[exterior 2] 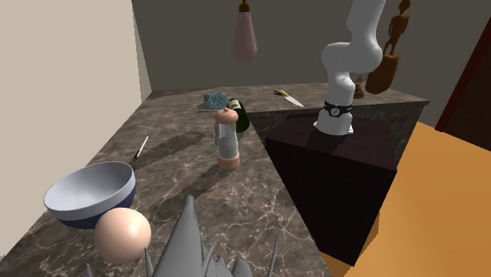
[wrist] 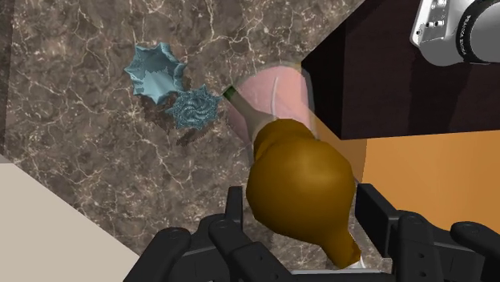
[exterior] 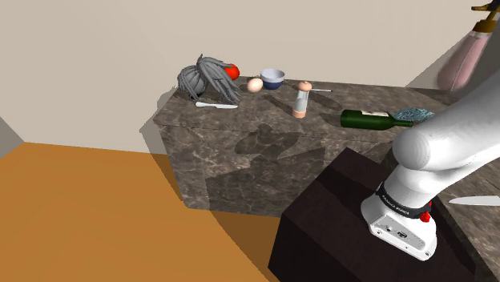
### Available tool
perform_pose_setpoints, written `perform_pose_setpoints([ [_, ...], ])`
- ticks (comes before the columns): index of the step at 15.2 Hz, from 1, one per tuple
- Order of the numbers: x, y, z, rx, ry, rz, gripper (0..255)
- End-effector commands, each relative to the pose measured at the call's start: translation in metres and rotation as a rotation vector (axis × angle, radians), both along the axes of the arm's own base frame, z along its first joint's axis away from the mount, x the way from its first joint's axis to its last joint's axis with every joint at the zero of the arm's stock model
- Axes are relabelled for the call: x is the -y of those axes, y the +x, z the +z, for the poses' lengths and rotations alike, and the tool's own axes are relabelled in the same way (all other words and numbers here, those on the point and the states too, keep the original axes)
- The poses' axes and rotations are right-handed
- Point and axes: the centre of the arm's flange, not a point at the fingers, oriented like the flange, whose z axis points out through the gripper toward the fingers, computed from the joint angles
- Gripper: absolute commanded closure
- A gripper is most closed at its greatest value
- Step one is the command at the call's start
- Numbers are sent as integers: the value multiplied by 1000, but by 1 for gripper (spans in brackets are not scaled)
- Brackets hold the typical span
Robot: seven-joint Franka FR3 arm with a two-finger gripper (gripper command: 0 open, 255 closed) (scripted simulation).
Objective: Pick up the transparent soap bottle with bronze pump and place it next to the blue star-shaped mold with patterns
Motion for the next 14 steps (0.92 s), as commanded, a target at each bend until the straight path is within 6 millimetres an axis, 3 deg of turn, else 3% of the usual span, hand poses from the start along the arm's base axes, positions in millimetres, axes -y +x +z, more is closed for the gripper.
perform_pose_setpoints([
  [1,-1,0,-11,0,-1,0,255],
  [14,-1,0,-80,0,-1,0,255],
])
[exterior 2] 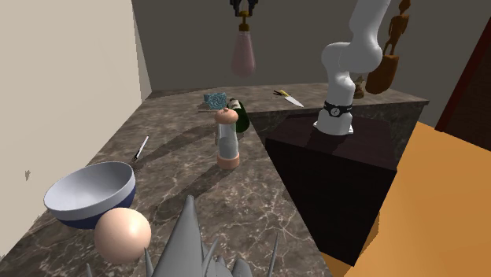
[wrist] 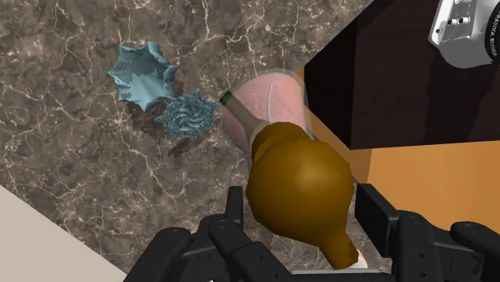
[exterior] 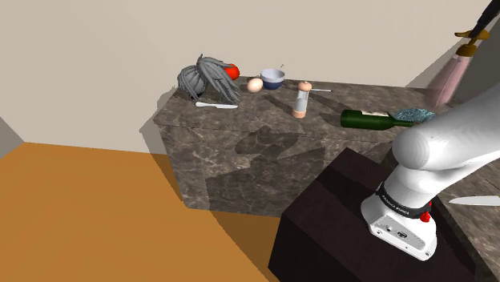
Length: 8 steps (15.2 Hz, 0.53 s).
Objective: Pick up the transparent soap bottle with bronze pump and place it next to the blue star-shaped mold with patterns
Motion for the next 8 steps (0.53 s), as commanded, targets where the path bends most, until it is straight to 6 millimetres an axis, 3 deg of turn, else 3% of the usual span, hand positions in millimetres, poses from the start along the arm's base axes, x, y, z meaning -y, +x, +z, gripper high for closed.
perform_pose_setpoints([
  [1,0,0,-11,0,-1,0,255],
  [8,0,0,-48,0,-1,0,255],
])
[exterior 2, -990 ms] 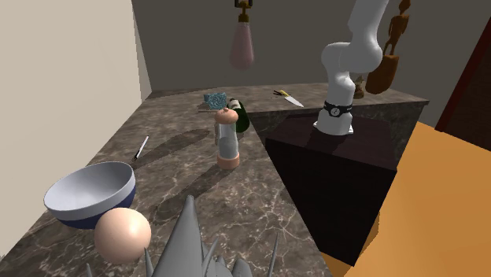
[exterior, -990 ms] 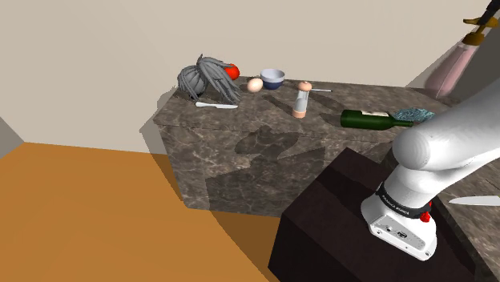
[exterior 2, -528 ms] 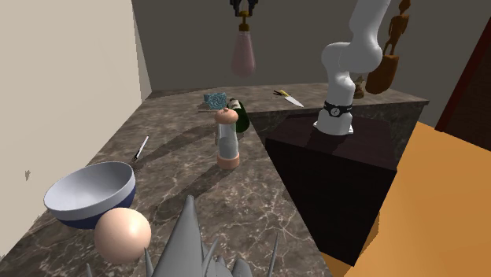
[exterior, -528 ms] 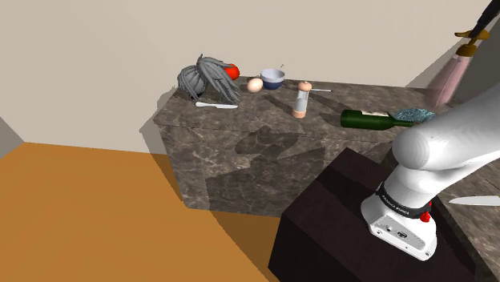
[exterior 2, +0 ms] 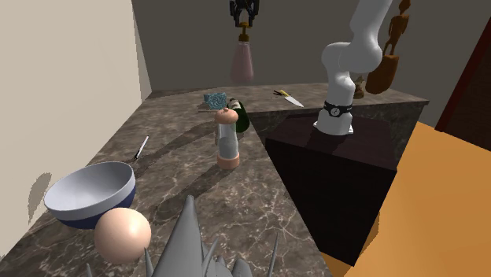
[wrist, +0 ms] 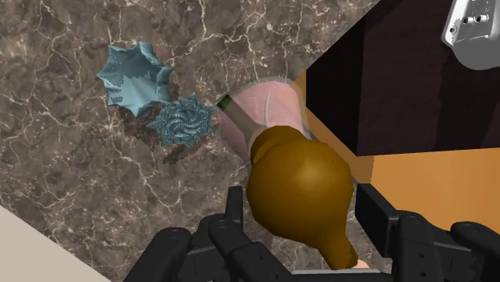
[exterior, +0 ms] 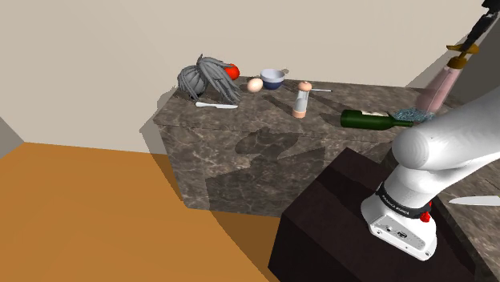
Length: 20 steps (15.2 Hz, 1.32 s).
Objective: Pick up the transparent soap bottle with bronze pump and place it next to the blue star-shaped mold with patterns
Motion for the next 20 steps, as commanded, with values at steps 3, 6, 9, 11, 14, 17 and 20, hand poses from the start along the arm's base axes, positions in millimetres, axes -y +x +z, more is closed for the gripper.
perform_pose_setpoints([
  [3,0,1,-21,0,-1,0,255],
  [6,0,1,-37,0,-1,0,255],
  [9,0,1,-53,0,-1,0,255],
  [11,0,1,-64,0,-1,0,255],
  [14,0,1,-80,0,-1,0,255],
  [17,0,1,-95,0,-1,0,255],
  [20,0,1,-111,0,-1,0,255],
])
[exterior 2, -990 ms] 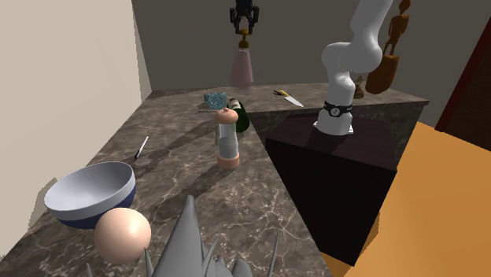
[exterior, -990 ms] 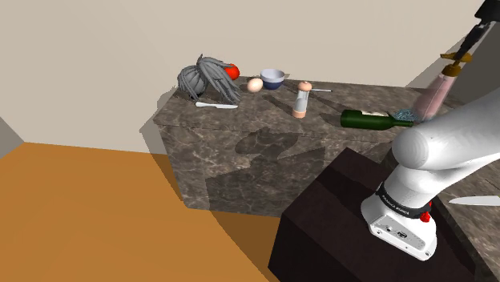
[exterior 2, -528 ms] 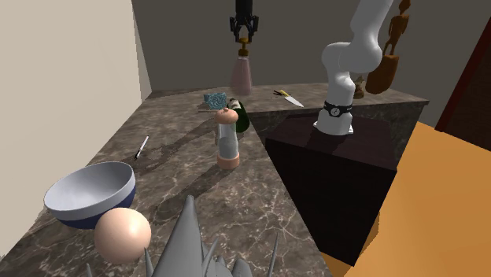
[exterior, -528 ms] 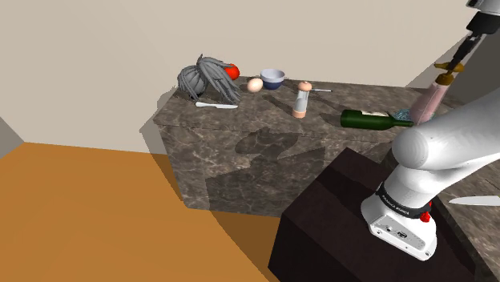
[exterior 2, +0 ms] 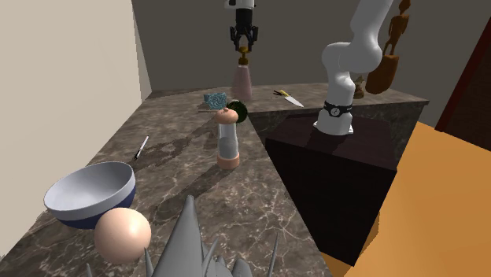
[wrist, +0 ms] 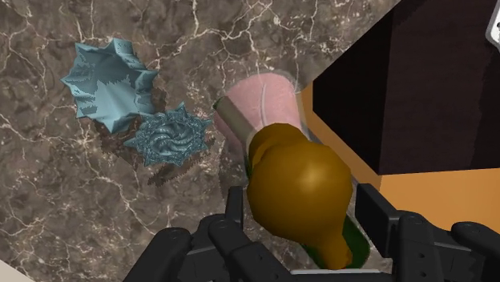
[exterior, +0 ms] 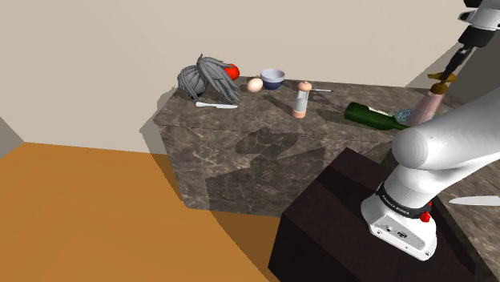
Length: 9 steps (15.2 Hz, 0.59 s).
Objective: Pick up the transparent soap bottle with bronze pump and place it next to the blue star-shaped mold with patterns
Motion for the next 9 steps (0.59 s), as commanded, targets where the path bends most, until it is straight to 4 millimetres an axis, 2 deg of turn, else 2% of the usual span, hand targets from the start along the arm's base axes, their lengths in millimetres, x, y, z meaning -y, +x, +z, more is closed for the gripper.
perform_pose_setpoints([
  [1,-1,0,-14,-2,3,0,255],
  [5,-1,0,-32,-2,3,0,255],
  [9,-1,0,-32,-2,3,0,255],
])
